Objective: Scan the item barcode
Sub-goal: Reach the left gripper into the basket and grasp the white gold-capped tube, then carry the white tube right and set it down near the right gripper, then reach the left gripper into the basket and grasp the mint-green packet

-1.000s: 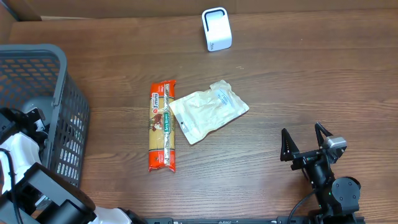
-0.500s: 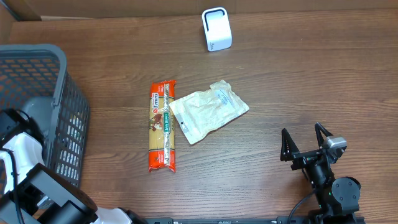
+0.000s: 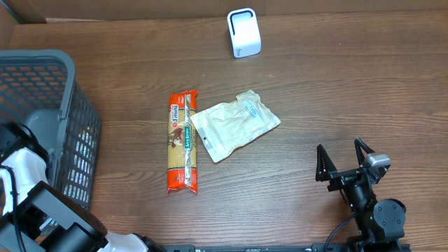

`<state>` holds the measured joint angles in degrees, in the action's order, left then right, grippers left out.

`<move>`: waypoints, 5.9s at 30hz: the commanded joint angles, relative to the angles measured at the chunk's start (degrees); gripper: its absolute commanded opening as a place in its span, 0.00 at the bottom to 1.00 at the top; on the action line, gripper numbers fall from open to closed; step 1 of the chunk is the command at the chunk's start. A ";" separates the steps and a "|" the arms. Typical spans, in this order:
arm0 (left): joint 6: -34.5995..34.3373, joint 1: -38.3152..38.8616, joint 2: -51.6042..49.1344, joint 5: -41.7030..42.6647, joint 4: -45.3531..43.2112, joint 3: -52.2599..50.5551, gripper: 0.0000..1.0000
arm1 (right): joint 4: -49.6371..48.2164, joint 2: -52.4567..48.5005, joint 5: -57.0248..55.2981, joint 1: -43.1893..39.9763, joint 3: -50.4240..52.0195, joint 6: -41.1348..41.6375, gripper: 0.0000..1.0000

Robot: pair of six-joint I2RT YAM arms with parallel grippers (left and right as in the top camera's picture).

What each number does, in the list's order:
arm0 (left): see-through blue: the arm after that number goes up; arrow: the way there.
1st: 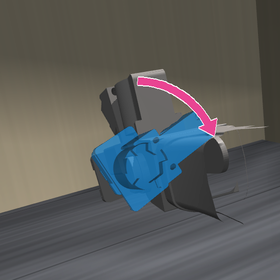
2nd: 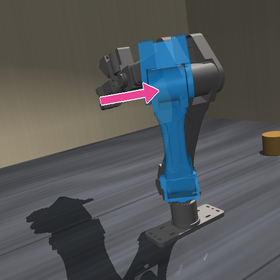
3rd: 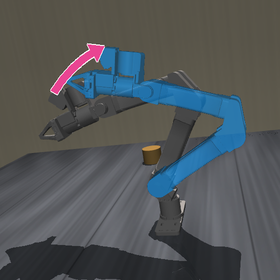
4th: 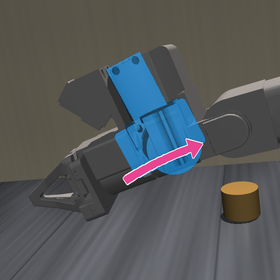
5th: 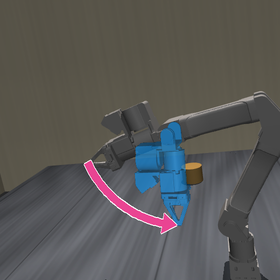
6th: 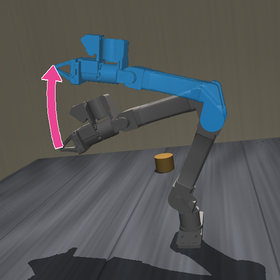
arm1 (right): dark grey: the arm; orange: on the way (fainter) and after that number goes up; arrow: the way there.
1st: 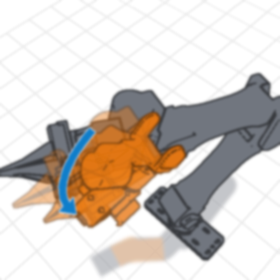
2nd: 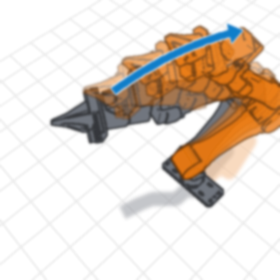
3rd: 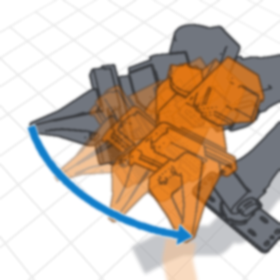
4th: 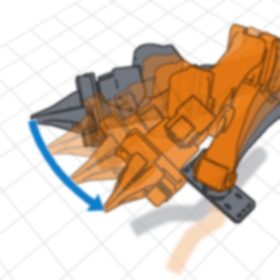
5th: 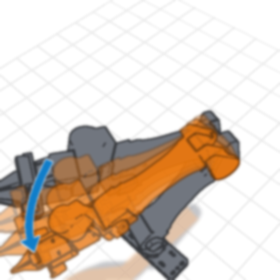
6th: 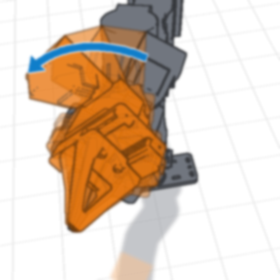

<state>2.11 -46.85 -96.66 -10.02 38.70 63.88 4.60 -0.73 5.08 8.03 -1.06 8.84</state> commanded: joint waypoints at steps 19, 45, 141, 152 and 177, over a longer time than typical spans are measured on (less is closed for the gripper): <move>13.11 0.37 -1.27 25.33 12.98 5.03 0.78 | -0.22 0.57 -0.55 0.55 0.61 0.15 1.00; 8.50 0.39 -12.33 14.86 14.29 8.81 0.18 | -0.22 0.57 -0.55 0.55 0.61 0.17 1.00; -45.09 87.84 -12.96 21.18 -26.12 13.84 1.00 | -0.22 0.57 -0.55 0.55 0.61 0.17 1.00; -24.44 80.39 -2.84 7.52 10.60 40.68 1.00 | -0.22 0.57 -0.55 0.55 0.61 0.17 1.00; -35.50 12.74 16.52 -0.44 43.63 47.50 0.96 | -0.22 0.57 -0.55 0.55 0.61 0.15 1.00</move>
<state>-29.08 -30.79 -80.60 -9.26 81.62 114.76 4.58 -0.73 5.08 8.03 -1.06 8.84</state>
